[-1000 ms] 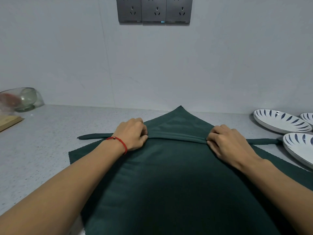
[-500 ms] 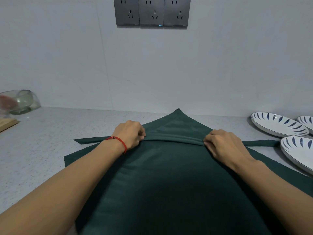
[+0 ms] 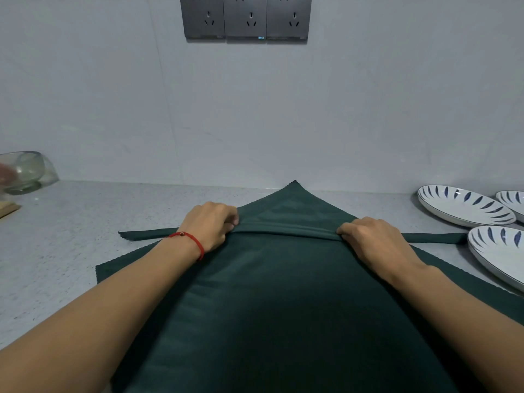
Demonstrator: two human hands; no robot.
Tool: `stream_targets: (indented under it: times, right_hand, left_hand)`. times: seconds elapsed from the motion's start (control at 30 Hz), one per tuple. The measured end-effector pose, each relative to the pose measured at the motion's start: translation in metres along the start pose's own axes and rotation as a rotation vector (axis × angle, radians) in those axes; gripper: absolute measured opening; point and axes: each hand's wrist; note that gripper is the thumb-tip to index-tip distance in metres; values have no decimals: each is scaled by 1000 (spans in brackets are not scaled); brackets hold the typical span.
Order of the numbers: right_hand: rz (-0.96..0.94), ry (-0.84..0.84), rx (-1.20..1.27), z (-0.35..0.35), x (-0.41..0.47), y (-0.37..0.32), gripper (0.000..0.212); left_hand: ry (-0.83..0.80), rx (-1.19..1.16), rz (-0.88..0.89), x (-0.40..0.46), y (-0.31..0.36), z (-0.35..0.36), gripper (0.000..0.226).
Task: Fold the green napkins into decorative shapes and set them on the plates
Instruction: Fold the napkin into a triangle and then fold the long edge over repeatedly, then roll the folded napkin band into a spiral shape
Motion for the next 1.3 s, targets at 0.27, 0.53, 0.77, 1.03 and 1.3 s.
stream_targets:
  times: [0.27, 0.53, 0.77, 1.03, 1.3]
  right_hand:
    - [-98, -52, -47, 1, 6, 8, 50]
    - [-66, -137, -132, -11, 46, -4, 35]
    - [69, -138, -25, -21, 23, -26, 33]
    - [-48, -139, 152, -66, -97, -59, 31]
    - [-202, -5, 351, -112, -215, -145, 15]
  left_hand:
    - [44, 71, 12, -3, 0, 7, 19]
    - [-223, 199, 14, -57, 57, -33, 14]
    - [-407, -346, -141, -117, 154, -30, 16]
    - [-304, -548, -300, -121, 181, -9, 27]
    - [-61, -441, 272, -213, 170, -21, 32]
Point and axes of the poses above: each hand's wrist, its own x-axis towards the middle knuckle, its own z-axis out of the palm, y = z × x, and after that the axes turned 2 degrees about -y, right-handed
